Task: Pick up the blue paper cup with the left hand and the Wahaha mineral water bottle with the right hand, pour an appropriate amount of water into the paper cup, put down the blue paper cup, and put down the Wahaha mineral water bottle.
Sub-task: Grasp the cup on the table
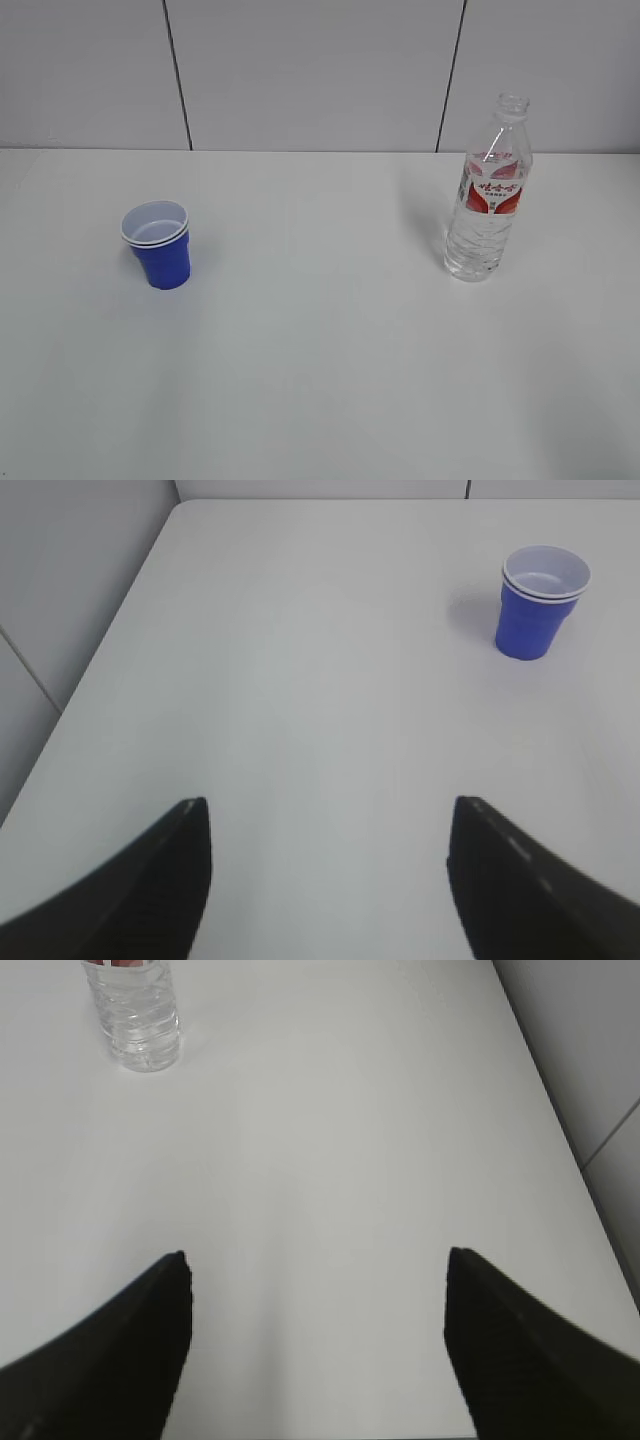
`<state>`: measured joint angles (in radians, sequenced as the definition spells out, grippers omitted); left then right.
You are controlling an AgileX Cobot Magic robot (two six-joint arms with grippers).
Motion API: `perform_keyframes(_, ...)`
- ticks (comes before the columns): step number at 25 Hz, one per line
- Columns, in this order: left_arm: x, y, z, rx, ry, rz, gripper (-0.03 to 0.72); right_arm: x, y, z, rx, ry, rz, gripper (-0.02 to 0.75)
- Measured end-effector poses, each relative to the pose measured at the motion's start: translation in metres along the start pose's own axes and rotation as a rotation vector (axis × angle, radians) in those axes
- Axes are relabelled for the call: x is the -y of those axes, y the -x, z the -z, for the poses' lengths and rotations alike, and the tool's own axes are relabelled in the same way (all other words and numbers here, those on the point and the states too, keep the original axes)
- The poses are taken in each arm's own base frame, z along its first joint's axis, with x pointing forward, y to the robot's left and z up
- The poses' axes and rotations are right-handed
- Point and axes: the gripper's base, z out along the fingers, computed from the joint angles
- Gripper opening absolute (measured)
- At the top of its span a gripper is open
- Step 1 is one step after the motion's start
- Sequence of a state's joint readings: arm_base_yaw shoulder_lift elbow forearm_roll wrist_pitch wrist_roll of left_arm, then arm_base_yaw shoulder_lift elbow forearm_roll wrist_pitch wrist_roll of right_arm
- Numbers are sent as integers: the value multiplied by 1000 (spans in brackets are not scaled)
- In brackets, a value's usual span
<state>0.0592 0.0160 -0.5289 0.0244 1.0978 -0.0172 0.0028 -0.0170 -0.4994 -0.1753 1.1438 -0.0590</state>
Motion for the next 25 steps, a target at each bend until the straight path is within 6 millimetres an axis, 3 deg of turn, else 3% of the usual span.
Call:
perform_keyframes(15,0,3,2,21,-2,-1,564,0,0,0,1,0,0,587)
perform_keyframes(25,1,46,17,492,-22,10,564,0,0,0,1,0,0,587)
